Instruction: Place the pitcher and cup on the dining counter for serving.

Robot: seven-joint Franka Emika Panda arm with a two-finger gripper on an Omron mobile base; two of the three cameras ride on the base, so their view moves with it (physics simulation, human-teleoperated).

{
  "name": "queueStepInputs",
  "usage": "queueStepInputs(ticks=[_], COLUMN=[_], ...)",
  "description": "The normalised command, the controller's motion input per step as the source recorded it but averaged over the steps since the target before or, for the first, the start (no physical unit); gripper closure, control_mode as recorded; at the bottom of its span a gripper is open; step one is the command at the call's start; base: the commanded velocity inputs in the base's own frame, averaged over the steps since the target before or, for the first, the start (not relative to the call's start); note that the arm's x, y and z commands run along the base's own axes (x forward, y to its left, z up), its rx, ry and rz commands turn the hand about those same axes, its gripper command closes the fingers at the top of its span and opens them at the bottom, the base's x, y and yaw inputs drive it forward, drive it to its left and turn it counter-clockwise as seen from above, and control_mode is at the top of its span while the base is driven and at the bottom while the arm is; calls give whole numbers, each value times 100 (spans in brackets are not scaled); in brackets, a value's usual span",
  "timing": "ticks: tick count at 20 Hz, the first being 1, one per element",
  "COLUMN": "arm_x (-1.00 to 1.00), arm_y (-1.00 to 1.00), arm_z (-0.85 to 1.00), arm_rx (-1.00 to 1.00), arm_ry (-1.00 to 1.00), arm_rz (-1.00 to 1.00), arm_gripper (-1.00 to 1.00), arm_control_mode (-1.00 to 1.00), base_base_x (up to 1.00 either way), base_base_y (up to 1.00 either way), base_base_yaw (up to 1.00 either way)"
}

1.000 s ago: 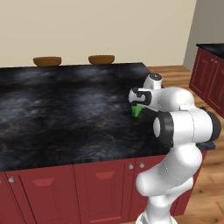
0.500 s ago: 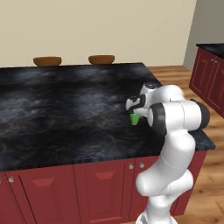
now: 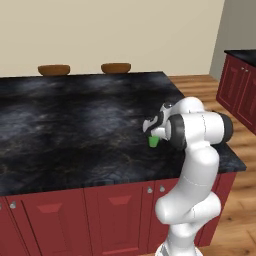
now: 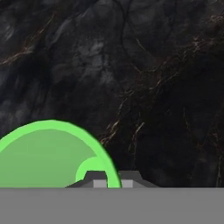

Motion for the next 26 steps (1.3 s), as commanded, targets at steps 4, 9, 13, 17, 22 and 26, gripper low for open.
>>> queueStepInputs(ticks=[4,9,13,17,22,26], arm_x=[1,2,0,-7,-48,-96], arm_y=[0,1,1,1,19,41], arm_z=[-18,5,37,65,95,100], arm_rx=[0,0,0,0,-4,-9], arm_ry=[0,0,0,0,-12,-22], arm_rz=[0,-2,-7,-2,0,0], arm_gripper=[-100,-100,-100,-100,-100,-100], arm_control_mode=[-100,-100,-100,-100,-100,-100], base_base_x=[0,0,0,0,0,0], base_base_y=[0,0,0,0,0,0], base_base_yaw=[0,0,0,0,0,0])
